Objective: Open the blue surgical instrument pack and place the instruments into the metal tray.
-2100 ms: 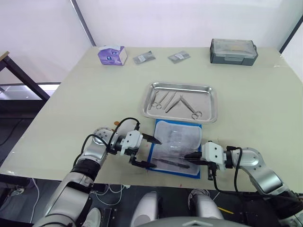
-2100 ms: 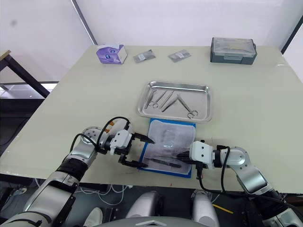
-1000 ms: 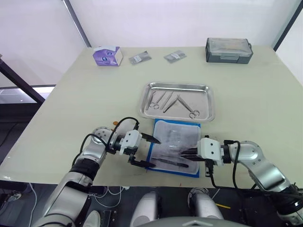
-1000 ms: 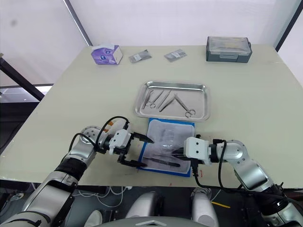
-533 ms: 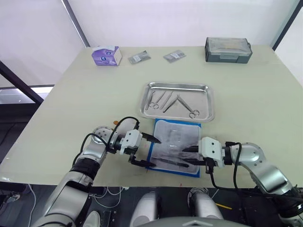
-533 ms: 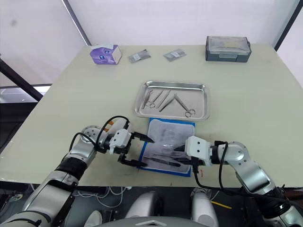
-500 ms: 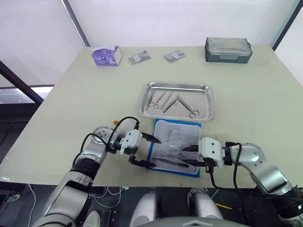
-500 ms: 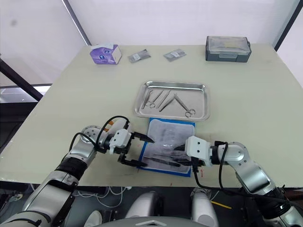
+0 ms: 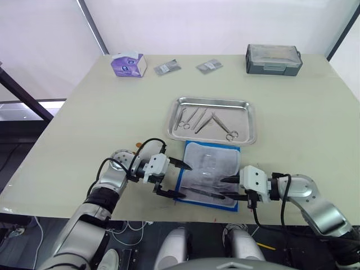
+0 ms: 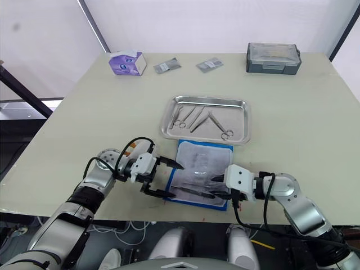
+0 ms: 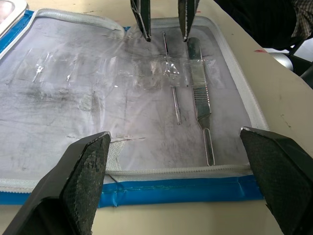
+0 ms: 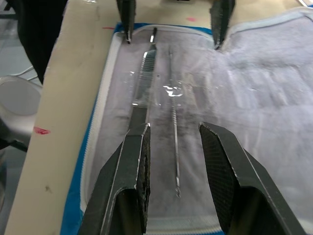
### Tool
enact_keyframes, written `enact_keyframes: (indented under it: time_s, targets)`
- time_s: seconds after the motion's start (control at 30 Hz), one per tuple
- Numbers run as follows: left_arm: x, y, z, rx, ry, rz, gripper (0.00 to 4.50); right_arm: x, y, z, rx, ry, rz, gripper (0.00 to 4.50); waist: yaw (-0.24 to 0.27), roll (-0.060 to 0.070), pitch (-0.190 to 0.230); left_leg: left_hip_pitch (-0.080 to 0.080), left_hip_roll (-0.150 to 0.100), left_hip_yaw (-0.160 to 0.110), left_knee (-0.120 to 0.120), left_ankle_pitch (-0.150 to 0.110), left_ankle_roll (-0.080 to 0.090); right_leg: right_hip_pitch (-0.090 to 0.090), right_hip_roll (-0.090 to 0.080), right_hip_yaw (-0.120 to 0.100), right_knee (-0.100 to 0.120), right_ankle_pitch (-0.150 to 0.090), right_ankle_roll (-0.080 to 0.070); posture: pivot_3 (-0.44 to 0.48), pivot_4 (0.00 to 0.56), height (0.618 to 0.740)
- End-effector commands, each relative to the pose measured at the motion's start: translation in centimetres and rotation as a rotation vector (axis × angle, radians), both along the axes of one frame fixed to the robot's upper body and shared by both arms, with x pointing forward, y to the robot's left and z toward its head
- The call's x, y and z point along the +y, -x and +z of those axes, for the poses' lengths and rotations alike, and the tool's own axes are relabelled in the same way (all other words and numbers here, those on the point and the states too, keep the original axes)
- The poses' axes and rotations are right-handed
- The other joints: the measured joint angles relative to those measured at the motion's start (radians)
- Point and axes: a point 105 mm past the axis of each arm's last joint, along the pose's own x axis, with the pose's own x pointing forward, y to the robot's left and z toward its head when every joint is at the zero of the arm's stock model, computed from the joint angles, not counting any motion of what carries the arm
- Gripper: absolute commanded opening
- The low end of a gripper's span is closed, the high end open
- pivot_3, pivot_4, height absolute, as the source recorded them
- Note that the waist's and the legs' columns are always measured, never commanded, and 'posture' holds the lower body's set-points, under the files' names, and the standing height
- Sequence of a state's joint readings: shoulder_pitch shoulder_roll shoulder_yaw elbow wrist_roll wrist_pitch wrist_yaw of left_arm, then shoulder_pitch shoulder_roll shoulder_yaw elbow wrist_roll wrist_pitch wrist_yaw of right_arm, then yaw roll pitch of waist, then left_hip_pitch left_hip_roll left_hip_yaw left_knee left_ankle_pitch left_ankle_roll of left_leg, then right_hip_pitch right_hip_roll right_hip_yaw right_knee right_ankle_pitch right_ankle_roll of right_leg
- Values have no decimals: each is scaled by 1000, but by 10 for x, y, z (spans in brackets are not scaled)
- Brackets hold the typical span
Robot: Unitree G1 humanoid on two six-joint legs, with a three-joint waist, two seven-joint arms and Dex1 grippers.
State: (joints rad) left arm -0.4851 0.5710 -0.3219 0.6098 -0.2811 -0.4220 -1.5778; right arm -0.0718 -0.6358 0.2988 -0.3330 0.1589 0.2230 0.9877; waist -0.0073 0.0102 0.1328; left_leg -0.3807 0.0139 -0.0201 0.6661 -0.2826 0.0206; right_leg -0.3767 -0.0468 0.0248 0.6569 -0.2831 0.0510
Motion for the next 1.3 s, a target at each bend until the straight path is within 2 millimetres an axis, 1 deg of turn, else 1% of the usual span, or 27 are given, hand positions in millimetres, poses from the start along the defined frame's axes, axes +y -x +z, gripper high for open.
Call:
enact_keyframes:
  time_s: [0.03,0.17,0.47,0.5,0.57,0.6,0.63,0.9,1.03,1.3]
  targets:
    - [16,15,-41,140,-156,30,4500,-2,-2,6,-16,-48,-20,1634,0,0,0,0,0,0,0,0,0,0,0,0,0,0,0,0,150,731]
    - [16,15,-41,140,-156,30,4500,-7,-1,-2,1,-33,-27,1634,3,0,0,0,0,-1,0,0,0,0,0,0,0,0,0,0,150,731]
    - [15,15,-41,139,-155,28,4500,-10,-2,-13,36,-26,-48,1634,6,0,0,0,-1,-2,0,0,0,0,0,-1,0,0,0,0,150,731]
    - [15,15,-41,139,-155,29,4500,-11,-2,-13,40,-27,-50,1405,6,0,0,0,-1,-2,0,0,0,0,0,-1,0,0,0,0,150,731]
    - [15,15,-41,138,-155,29,4500,-11,-2,-15,46,-25,-53,797,6,1,0,0,-1,-2,0,0,0,0,0,-1,0,0,0,0,150,731]
    - [15,14,-41,138,-155,29,4500,-11,-2,-16,47,-25,-55,329,7,1,0,0,-1,-2,0,0,0,0,0,-1,0,0,0,0,150,731]
    - [15,14,-41,138,-155,30,4500,-12,-3,-16,48,-26,-59,60,7,0,-1,0,-1,-2,0,0,0,0,0,-1,0,0,0,0,150,731]
    - [16,15,-40,138,-156,31,4500,-13,-4,-20,33,7,-48,60,7,1,-1,0,-1,-2,0,0,0,1,0,-2,0,0,0,0,150,731]
    - [16,14,-40,137,-156,31,4500,-11,-5,-19,23,1,-43,60,7,1,-1,0,-1,-2,0,0,0,1,0,-2,0,0,0,0,150,731]
    - [16,14,-39,136,-155,28,4500,-6,-6,-1,-49,31,-2,60,7,1,-1,0,-1,-2,0,0,0,1,0,-2,0,0,0,0,150,731]
